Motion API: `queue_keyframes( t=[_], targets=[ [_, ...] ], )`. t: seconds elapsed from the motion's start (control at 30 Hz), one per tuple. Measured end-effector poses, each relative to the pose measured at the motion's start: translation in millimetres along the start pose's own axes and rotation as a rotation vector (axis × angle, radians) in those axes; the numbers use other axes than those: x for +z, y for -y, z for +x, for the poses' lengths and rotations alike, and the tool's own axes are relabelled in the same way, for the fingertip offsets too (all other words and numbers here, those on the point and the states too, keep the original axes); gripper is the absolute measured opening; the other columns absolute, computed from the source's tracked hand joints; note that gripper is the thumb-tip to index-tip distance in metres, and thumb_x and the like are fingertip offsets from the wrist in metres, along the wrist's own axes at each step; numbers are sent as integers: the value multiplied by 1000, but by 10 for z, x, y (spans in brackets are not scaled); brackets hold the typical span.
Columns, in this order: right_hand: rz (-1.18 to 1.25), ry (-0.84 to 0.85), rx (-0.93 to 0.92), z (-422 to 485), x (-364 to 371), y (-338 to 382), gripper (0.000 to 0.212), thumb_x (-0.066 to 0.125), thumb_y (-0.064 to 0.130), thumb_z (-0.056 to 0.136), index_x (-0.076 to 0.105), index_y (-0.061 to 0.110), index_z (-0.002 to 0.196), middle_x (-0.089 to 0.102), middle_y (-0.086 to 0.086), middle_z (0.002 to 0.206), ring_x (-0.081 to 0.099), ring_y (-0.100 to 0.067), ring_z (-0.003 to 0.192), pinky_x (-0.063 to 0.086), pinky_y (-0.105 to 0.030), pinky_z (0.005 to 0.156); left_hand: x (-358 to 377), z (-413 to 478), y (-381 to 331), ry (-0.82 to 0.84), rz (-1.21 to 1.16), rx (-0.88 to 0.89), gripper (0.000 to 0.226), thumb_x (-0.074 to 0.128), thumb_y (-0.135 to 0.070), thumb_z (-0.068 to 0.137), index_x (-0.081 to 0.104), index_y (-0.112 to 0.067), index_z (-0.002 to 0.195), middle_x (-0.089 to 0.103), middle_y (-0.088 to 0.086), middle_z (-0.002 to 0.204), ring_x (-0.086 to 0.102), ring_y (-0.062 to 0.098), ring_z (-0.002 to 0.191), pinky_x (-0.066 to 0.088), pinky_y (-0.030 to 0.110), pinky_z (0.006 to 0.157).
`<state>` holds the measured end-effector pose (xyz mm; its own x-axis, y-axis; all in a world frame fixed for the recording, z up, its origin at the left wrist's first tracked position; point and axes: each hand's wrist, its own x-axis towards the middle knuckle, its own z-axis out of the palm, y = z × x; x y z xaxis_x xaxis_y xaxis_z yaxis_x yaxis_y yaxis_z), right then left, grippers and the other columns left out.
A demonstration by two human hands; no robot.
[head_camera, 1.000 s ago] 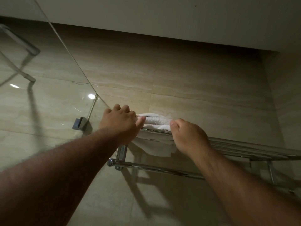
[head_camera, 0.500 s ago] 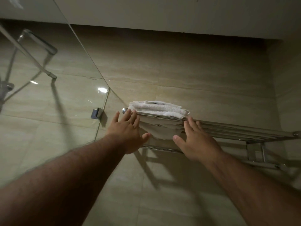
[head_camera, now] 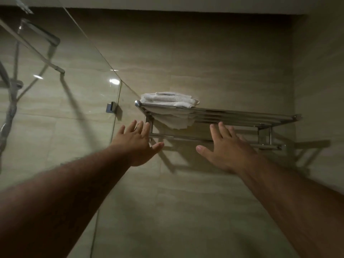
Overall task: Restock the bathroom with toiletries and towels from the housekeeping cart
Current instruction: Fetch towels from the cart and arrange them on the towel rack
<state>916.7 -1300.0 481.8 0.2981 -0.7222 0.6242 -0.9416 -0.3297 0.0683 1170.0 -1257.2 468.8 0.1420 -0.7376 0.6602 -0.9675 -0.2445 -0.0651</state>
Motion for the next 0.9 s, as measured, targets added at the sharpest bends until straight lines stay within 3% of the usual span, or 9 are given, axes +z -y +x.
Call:
queue_keyframes(
  t=[0.3, 0.53, 0.77, 0.9],
  targets=[
    [143, 137, -42, -952, 731, -67, 85, 27, 74, 92, -6, 33, 158, -13, -4, 167, -2, -31, 154, 13, -48, 122, 729, -1134, -129, 161, -121, 18, 94, 13, -79, 90, -11, -19, 158, -12, 4, 167, -14, 22, 153, 1, 43, 126],
    [188, 249, 67, -1791, 1167, -184, 86, 33, 71, 91, 3, 28, 159, -1, -5, 168, 8, -26, 154, 19, -43, 122, 1381, -1957, -262, 303, -312, -28, 92, 18, -78, 91, -5, -21, 160, -6, 1, 168, -8, 20, 154, 4, 39, 125],
    [172, 354, 111, -2507, 1393, -164, 86, 36, 70, 91, 6, 27, 159, 3, -1, 168, 10, -21, 154, 20, -42, 122, 1822, -2435, -527, 335, -420, 154, 88, 24, -72, 94, 1, -20, 161, 1, 0, 168, -4, 18, 154, 4, 36, 124],
    [184, 379, 248, -2795, 1430, -158, 83, 35, 68, 93, 5, 28, 160, 3, 1, 168, 9, -19, 154, 21, -43, 122, 1966, -2592, -676, 314, -460, 263, 91, 13, -77, 90, -1, -21, 160, 0, -1, 168, -6, 18, 154, 3, 37, 123]
  ],
)
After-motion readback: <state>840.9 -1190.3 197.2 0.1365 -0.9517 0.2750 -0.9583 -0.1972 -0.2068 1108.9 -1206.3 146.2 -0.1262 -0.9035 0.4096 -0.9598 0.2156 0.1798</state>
